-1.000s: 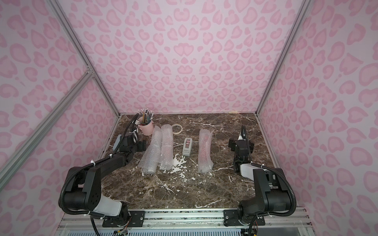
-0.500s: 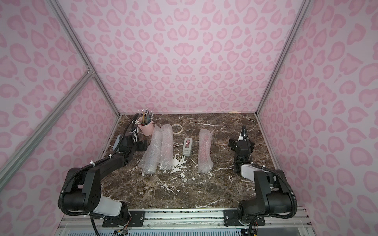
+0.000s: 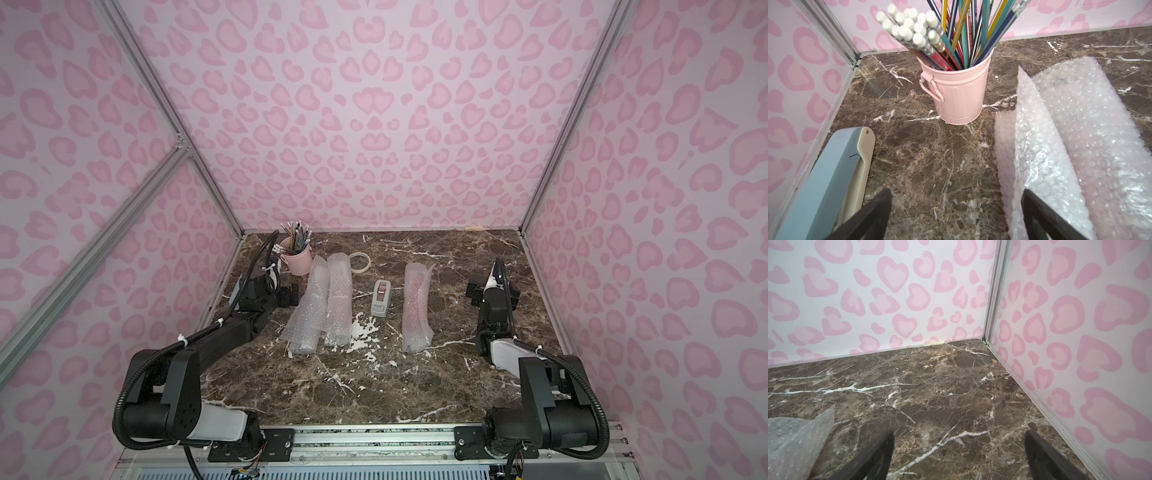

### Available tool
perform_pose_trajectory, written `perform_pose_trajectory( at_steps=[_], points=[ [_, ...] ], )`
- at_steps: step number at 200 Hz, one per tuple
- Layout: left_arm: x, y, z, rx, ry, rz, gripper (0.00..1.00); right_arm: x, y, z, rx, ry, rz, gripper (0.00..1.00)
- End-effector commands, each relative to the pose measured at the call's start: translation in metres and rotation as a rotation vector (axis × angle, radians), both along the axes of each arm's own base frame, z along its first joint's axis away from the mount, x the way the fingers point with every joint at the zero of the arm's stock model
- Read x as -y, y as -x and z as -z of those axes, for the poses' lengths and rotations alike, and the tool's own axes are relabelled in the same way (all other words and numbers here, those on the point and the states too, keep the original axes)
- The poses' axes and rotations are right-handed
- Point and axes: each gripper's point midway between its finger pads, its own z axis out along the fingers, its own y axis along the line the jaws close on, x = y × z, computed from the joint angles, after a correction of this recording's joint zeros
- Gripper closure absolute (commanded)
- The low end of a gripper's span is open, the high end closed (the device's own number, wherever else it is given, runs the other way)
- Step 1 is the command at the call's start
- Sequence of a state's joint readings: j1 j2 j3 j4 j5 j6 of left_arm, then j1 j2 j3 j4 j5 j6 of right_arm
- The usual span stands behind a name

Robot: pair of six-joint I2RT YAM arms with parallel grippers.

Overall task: Wrap wine bottles in bubble wrap
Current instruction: Reset both arms

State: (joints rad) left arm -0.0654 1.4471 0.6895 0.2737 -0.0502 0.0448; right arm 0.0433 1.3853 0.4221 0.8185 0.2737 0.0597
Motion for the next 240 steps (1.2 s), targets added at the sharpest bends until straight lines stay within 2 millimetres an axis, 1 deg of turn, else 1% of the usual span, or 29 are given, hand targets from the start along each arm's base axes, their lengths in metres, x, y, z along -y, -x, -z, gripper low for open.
perform_pose_trajectory(
  at_steps=[1, 28, 51, 81, 107, 137, 180, 208, 240],
  points=[
    [0.003, -0.006, -0.007, 0.041, 0.006, 0.018, 0.02, 0.004, 0.000, -0.009, 0.046, -0.005, 0.025, 0.01],
    [0.002, -0.005, -0.003, 0.040, -0.003, 0.014, 0.02, 0.007, 0.000, -0.009, 0.044, -0.012, 0.042, 0.01],
    [0.002, -0.005, -0.001, 0.041, -0.006, 0.016, 0.02, -0.002, 0.002, -0.004, 0.039, -0.004, -0.017, 0.01],
    [0.002, -0.004, 0.001, 0.042, -0.008, 0.020, 0.02, 0.001, 0.005, 0.002, 0.038, -0.012, -0.003, 0.01],
    [0.003, -0.004, 0.002, 0.044, -0.007, 0.025, 0.02, -0.001, 0.001, 0.005, 0.025, -0.011, -0.010, 0.01],
    [0.002, -0.003, 0.003, 0.047, -0.008, 0.021, 0.02, -0.001, 0.002, 0.008, 0.021, -0.011, -0.012, 0.01],
    [-0.003, -0.004, 0.001, 0.049, -0.014, -0.010, 0.02, 0.000, 0.004, 0.008, 0.027, -0.013, -0.002, 0.01],
    [-0.006, -0.004, -0.001, 0.051, -0.017, -0.027, 0.02, 0.000, 0.005, 0.003, 0.039, -0.015, -0.002, 0.01],
    [-0.007, -0.003, -0.002, 0.056, -0.017, -0.037, 0.02, 0.001, 0.004, 0.005, 0.031, -0.015, 0.004, 0.01]
  ],
)
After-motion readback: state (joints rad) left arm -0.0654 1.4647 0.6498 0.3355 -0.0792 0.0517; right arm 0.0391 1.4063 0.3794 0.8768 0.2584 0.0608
